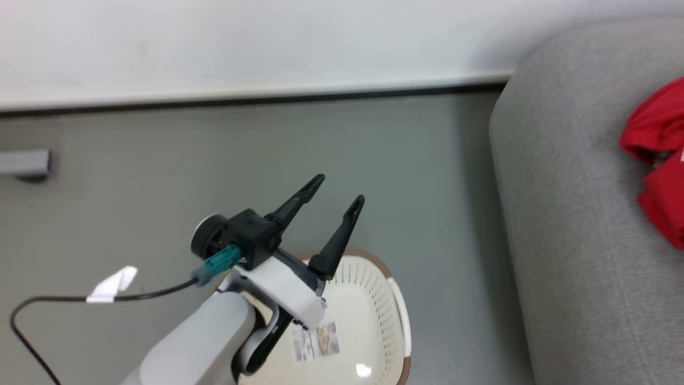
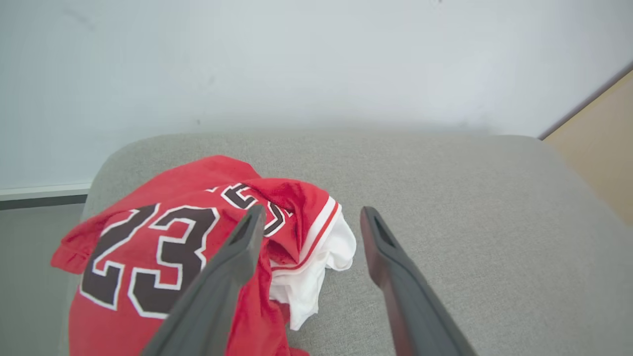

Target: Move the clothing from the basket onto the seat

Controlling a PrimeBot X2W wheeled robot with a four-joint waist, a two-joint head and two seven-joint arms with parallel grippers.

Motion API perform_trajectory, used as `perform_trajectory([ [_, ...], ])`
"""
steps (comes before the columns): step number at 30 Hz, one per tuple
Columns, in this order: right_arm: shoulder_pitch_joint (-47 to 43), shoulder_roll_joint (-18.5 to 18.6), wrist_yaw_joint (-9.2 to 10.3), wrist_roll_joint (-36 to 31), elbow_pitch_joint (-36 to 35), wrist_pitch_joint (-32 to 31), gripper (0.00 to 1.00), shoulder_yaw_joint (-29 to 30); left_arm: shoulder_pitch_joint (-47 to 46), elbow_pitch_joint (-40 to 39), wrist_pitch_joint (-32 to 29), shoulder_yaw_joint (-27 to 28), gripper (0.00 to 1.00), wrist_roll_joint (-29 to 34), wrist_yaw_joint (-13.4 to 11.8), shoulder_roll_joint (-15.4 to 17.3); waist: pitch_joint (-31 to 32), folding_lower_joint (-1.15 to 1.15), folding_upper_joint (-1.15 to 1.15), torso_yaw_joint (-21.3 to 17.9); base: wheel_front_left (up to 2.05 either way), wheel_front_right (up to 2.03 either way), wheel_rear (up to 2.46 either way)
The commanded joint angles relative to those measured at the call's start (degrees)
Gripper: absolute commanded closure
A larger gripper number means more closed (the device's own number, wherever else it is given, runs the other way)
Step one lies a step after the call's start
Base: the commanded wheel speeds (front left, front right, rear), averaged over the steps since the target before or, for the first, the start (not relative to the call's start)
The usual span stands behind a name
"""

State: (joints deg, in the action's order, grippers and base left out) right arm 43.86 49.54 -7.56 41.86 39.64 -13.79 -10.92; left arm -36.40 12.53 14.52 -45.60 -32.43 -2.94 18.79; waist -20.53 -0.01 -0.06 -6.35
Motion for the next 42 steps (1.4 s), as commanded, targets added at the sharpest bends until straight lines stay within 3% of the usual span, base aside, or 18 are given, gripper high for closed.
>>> perform_trajectory([
  [1,-1.38,0.29,0.15,-0.41,-1.25,0.39,0.00,-0.29,1.48,-0.32,0.24,0.46,0.00,-0.69,-0.30,0.53,5.58,0.01,0.00,-0.68,0.00,0.00,0.00],
  [9,-5.08,-3.33,0.15,-2.21,-12.03,2.86,0.00,-1.08,6.90,-2.04,0.56,5.31,0.00,-2.78,-3.03,3.51,13.61,0.01,0.00,0.30,0.00,0.00,0.00],
  [25,-19.65,-18.77,0.14,-7.06,-31.37,8.39,0.00,0.84,19.37,-7.44,0.62,16.68,0.00,-5.93,-10.55,8.54,21.61,0.01,0.00,3.44,0.00,0.00,0.00],
  [36,-32.29,-30.32,0.14,-13.08,-35.53,16.43,0.00,1.36,30.85,-10.45,0.63,27.44,0.00,-1.18,-13.95,5.61,22.84,0.01,0.00,4.22,0.00,0.00,0.00],
  [42,-38.06,-34.11,0.14,-14.92,-34.03,20.67,0.00,1.53,35.47,-10.51,0.64,31.87,0.00,1.31,-12.60,2.24,23.16,0.01,0.00,4.53,0.00,0.00,0.00],
])
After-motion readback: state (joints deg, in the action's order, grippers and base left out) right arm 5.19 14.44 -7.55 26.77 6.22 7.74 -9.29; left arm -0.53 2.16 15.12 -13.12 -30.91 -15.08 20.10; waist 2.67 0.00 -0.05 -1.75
